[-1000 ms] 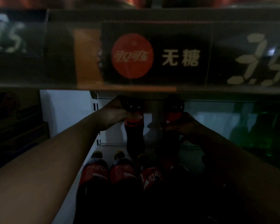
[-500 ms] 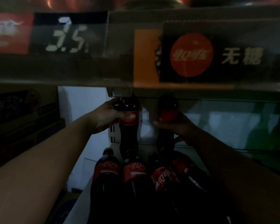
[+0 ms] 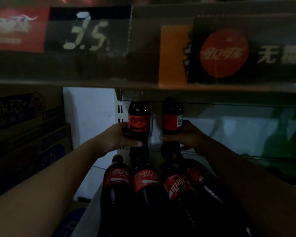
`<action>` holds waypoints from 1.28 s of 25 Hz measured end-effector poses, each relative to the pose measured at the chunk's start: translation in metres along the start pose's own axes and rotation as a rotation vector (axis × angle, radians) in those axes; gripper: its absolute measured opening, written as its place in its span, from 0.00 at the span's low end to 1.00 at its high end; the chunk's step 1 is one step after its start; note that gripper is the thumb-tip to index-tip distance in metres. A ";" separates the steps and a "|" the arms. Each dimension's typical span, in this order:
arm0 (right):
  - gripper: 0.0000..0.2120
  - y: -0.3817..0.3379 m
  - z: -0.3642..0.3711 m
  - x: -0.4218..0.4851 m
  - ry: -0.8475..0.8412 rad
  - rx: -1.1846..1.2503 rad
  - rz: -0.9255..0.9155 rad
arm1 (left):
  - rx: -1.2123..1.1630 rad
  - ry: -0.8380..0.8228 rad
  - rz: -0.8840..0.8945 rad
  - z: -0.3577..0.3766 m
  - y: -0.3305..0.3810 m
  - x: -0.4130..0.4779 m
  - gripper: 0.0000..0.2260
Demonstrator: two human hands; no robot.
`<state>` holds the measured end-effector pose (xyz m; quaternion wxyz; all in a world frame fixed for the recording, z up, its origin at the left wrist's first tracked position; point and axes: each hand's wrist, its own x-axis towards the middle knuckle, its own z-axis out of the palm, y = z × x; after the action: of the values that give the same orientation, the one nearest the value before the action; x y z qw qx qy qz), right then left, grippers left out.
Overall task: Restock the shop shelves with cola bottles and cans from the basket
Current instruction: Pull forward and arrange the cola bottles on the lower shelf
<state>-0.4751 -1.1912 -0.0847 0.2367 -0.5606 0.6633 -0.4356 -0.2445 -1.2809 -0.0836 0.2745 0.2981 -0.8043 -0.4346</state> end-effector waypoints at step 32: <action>0.18 -0.003 0.012 -0.013 0.037 -0.093 -0.114 | 0.071 0.043 0.006 0.011 -0.015 0.002 0.18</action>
<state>-0.4606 -1.1823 -0.0907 0.1731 -0.5996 0.6541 -0.4273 -0.2496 -1.2834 -0.1016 0.2826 0.3144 -0.8139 -0.3986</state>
